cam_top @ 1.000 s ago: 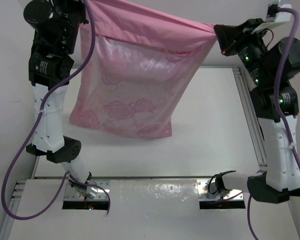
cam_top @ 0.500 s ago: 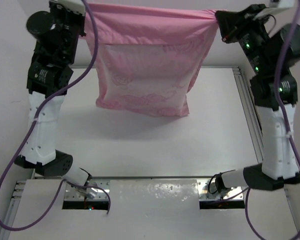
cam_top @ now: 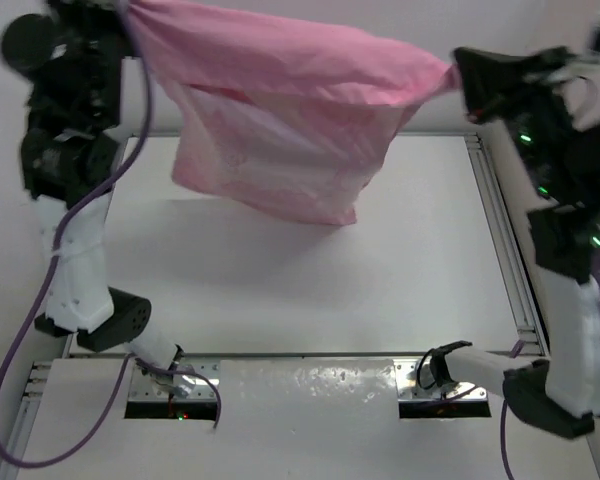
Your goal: Put the pillow into the pillowcase
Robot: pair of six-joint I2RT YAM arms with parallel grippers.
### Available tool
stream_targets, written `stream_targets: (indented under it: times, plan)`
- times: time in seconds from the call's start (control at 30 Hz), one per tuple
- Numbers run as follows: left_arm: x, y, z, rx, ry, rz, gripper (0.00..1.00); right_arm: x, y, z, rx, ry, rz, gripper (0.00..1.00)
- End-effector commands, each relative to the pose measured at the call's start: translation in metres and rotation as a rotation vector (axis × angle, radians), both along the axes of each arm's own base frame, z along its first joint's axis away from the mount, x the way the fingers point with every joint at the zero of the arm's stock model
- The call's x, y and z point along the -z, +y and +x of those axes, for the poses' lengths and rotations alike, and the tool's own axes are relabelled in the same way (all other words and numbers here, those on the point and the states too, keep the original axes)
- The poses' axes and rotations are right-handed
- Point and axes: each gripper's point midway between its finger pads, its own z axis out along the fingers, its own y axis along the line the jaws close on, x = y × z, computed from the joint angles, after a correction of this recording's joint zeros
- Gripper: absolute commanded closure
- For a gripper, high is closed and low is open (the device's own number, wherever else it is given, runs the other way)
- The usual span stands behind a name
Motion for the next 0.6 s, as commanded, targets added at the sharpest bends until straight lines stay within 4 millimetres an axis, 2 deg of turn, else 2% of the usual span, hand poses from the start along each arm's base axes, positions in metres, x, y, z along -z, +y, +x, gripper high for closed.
stream_targets:
  times: [0.0,0.07,0.17,0.23,0.3,0.33,0.4,0.43,0.47,0.53,0.57]
  plan:
    - [-0.112,0.098,-0.173,-0.275,-0.446,-0.201,1.0,-0.088,-0.054,-0.089,0.146,-0.316,0.111,1.0]
    - [-0.115,0.104,-0.193,-0.288,-0.466,-0.209,1.0,-0.095,-0.049,-0.104,0.096,-0.336,0.12,1.0]
    - [-0.116,0.111,-0.209,-0.304,-0.48,-0.232,1.0,-0.099,-0.04,-0.121,0.015,-0.351,0.138,1.0]
    - [-0.115,0.11,-0.21,-0.303,-0.474,-0.223,1.0,-0.098,-0.036,-0.123,-0.017,-0.342,0.151,1.0]
    - [-0.111,0.104,-0.201,-0.279,-0.449,-0.213,1.0,-0.092,-0.032,-0.116,-0.027,-0.319,0.152,1.0]
    - [-0.105,0.1,-0.193,-0.263,-0.419,-0.2,1.0,-0.081,-0.029,-0.103,-0.031,-0.276,0.157,1.0]
    - [-0.096,0.076,-0.166,-0.164,-0.361,-0.135,1.0,-0.061,-0.018,-0.085,-0.07,-0.203,0.151,1.0]
    - [-0.091,0.067,-0.155,-0.128,-0.335,-0.122,1.0,-0.036,-0.006,-0.059,-0.101,-0.11,0.151,1.0]
    - [-0.08,0.053,-0.133,-0.087,-0.29,-0.091,1.0,-0.022,0.003,-0.045,-0.131,-0.059,0.148,1.0]
    - [-0.069,0.037,-0.11,-0.037,-0.252,-0.089,1.0,0.019,0.027,-0.016,-0.211,0.085,0.139,1.0]
    - [-0.055,0.024,-0.086,-0.012,-0.205,-0.076,1.0,0.045,0.038,0.01,-0.225,0.169,0.121,1.0]
